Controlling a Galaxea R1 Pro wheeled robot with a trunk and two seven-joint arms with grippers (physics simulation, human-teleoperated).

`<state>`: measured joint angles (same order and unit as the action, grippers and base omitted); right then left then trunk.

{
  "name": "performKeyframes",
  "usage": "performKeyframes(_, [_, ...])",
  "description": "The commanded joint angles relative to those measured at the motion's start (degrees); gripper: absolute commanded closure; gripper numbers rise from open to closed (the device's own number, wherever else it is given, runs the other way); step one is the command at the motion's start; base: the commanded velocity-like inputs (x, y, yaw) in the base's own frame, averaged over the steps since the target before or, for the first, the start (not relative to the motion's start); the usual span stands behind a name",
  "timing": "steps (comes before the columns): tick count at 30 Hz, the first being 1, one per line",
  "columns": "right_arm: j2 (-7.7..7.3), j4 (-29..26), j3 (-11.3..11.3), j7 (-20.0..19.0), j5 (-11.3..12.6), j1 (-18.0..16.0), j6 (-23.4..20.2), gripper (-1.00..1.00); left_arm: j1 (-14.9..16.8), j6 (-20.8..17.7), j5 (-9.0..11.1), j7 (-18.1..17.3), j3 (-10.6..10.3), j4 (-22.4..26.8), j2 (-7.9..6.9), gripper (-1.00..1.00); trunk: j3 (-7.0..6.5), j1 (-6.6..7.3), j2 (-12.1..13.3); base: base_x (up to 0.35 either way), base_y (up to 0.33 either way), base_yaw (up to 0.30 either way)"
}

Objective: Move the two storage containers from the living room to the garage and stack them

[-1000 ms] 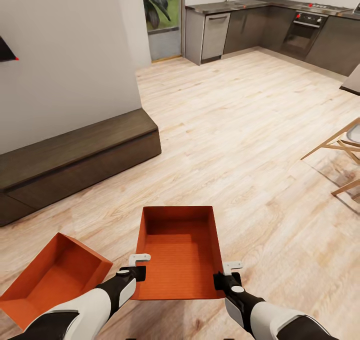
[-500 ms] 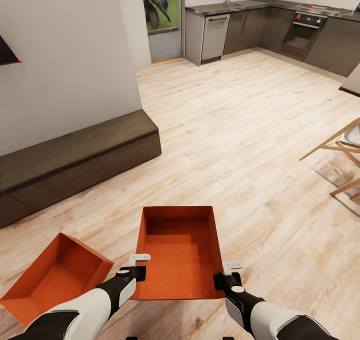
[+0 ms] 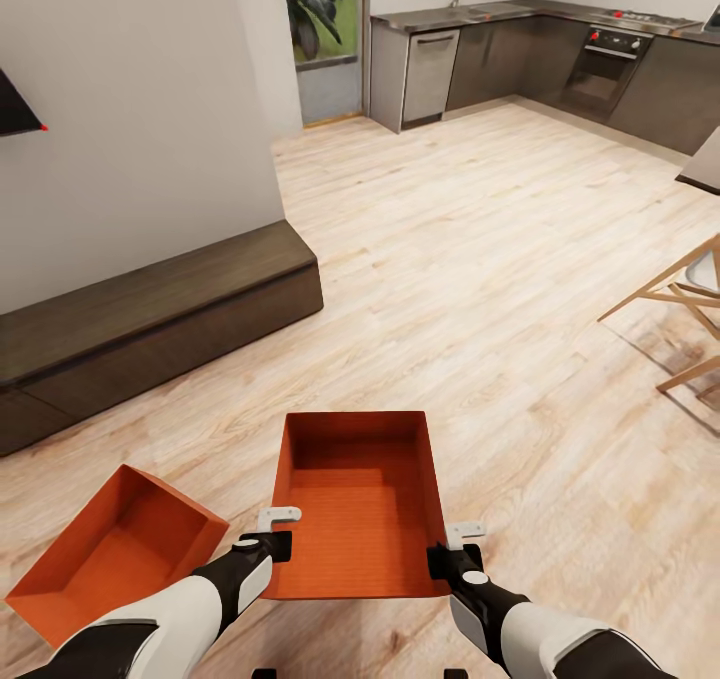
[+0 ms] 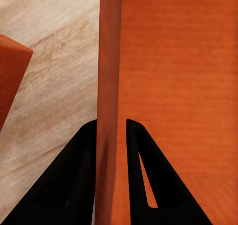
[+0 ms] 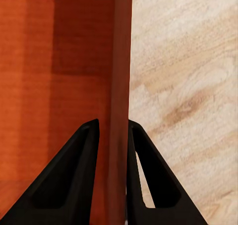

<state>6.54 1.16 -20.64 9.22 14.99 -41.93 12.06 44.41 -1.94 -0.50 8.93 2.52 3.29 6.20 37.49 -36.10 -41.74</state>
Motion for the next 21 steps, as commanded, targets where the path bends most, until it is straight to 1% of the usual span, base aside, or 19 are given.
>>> performKeyframes(1, [-0.21, -0.02, 1.83, 0.34, 0.92, -0.08, 2.36, 1.0, -0.03, -0.26, 0.0, 0.64, 0.74, -0.16, -0.39, 1.0, -0.14, 0.22, 0.37, 0.0, 0.0, 0.0])
performKeyframes(21, [-0.24, -0.02, 1.84, 0.23, 0.92, -0.08, 2.39, 1.0, -0.03, -0.26, 0.06, 0.63, 0.75, -0.12, -0.4, 1.0, -3.73, 4.61, 8.4, 0.0, 0.0, 0.0])
